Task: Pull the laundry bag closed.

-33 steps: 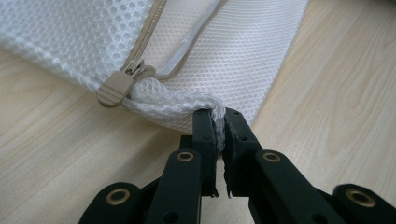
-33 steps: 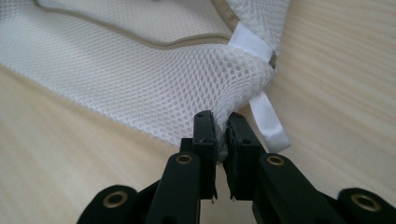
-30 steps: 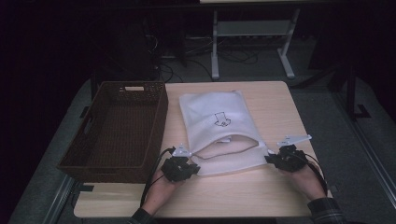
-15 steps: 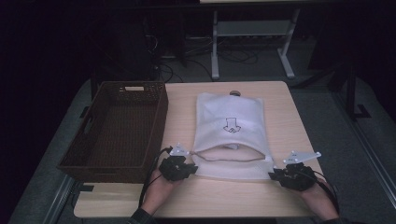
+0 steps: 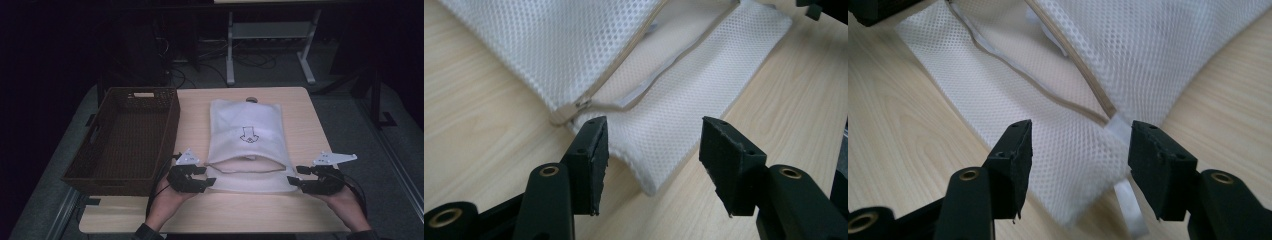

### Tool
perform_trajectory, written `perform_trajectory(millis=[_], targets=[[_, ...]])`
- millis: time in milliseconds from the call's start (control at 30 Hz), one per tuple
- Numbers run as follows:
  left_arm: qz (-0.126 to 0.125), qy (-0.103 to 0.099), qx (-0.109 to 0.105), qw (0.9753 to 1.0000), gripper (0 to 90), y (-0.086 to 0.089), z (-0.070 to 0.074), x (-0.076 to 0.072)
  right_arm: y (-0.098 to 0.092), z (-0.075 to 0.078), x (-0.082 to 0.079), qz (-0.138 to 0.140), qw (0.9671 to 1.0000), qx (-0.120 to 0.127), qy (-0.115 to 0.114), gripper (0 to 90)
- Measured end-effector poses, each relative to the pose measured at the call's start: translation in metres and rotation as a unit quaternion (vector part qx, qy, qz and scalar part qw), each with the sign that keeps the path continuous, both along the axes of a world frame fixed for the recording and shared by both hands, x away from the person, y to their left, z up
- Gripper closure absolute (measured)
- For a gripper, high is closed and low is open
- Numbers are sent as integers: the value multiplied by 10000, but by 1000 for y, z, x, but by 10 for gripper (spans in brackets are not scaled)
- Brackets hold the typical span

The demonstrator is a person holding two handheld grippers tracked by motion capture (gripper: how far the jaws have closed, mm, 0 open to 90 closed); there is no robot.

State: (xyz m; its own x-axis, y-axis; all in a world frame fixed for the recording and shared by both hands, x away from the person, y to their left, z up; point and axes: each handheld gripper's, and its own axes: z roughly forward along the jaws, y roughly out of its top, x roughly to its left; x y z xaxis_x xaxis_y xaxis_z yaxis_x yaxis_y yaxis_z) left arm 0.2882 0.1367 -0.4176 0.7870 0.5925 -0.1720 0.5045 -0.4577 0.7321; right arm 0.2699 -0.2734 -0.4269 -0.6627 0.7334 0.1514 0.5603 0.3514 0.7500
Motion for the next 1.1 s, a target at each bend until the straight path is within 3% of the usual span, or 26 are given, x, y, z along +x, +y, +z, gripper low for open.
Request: perform_trajectory(millis=[500,633,833,933,1033,1100], targets=[[-510,-398,168,9978,466,-41,13,33,38,20,31,678,9967,-130,-417,490],[-548,-453,198,9973,474,-54,12,43,48,24,41,766,9954,-235,-522,497],[-532,-539,350,9965,478,-67,6,55,62,21,55,890,9942,-356,-477,508],[-505,-558,401,9964,533,-70,0,61,69,17,61,926,9935,-507,-428,529],[-517,-579,470,9959,628,-71,-5,65,73,13,64,904,9926,-673,-457,623],[-544,-541,397,9963,720,-71,-8,67,74,11,65,914,9922,-721,-437,695]])
